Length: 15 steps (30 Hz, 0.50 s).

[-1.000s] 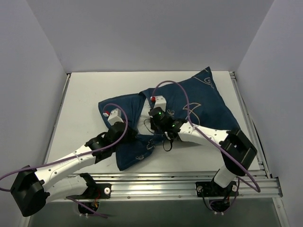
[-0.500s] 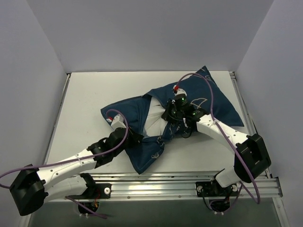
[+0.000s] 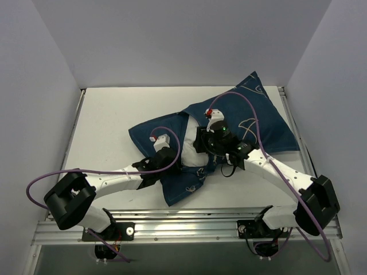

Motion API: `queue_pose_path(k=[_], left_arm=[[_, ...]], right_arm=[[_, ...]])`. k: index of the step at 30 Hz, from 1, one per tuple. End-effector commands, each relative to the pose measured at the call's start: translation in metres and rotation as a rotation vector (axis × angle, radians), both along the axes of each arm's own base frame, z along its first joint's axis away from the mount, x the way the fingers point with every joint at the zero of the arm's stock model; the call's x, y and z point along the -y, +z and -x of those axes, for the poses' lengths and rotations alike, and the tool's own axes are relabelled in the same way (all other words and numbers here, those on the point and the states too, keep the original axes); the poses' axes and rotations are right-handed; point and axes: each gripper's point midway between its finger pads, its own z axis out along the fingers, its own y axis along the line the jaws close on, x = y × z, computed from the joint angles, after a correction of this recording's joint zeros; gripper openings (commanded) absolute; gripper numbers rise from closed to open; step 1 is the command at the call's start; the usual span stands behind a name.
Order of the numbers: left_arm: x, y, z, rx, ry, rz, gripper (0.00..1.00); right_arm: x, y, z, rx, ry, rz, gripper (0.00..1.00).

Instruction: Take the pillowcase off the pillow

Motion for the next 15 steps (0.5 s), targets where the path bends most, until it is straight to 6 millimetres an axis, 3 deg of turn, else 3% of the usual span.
queue_pose_path(k=[1,2,6,8,12,15], left_arm=[[-0.031,-0.038,0.013,-0.054,-0.079,-0.232,0.02],[-0.033,-0.036,0.009,-0.041,-0.080,-0.238,0.02],[-0.034,-0.026,0.001,-0.013,-0.079,-0.239,0.02],[-0.033,-0.022,0.001,-0.005,-0.082,-0.232,0.02],[-0.034,-0.017,0.002,0.001,-0.075,-0.212,0.02],[-0.035,-0.016,0.005,0.000,-0.071,-0.198,0.02]], right_arm=[[0.000,0.042,0.008,0.150,0.042,0.030,0.49],[-0.002,0.045,0.021,0.148,0.074,0.048,0.52],[-0.018,0.081,0.039,0.212,0.151,0.041,0.58],[-0.026,0.085,0.043,0.218,0.175,0.036,0.58],[-0.038,0.070,0.045,0.197,0.191,0.048,0.51],[-0.038,0.042,0.038,0.171,0.156,0.084,0.46]])
